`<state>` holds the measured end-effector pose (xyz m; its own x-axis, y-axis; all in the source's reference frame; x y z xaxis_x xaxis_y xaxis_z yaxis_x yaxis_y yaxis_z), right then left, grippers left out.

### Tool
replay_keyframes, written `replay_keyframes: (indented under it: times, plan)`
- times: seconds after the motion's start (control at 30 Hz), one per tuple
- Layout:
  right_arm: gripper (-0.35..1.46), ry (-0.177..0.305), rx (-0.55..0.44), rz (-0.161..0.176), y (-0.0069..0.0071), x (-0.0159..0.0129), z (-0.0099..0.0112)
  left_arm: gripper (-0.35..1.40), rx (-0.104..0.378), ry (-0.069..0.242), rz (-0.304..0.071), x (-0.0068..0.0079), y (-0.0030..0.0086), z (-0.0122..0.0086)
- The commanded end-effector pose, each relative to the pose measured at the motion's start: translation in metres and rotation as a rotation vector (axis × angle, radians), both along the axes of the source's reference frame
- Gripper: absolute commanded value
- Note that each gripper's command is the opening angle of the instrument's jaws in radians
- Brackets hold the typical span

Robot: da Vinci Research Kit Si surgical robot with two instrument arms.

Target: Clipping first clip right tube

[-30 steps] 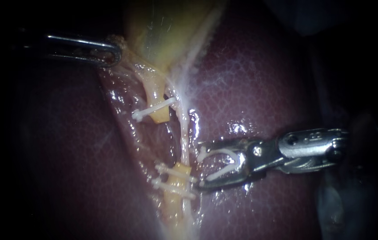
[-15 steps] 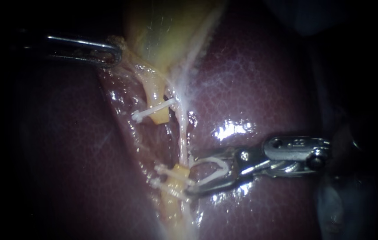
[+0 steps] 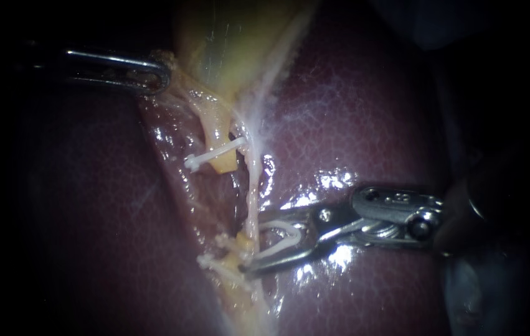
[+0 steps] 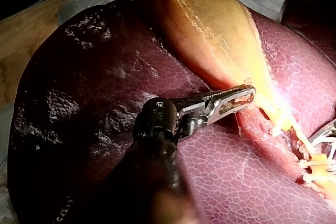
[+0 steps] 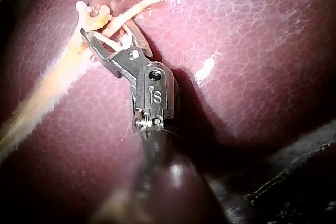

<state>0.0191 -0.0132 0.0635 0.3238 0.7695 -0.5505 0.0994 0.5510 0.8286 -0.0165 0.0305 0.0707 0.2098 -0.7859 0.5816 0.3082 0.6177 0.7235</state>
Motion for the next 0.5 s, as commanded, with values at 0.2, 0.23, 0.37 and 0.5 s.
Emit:
replay_keyframes:
  times: [0.2,0.23,0.37,0.5]
  plan:
    - [0.47,0.042,0.016,-0.016,-0.0004,0.0003,-0.0015,-0.35,0.000,0.000,0.000,0.0000,0.0000,0.0000]
    - [0.47,0.050,0.018,-0.018,-0.0005,0.0003,-0.0018,-0.35,0.000,0.000,0.000,0.0000,0.0000,0.0000]
    - [0.47,0.082,0.032,-0.024,-0.0007,0.0005,-0.0032,-0.35,0.000,0.000,0.000,0.0000,0.0000,0.0000]
    - [0.47,0.110,0.040,-0.033,-0.0009,0.0009,-0.0046,-0.35,0.000,0.000,-0.001,0.0000,0.0000,0.0000]
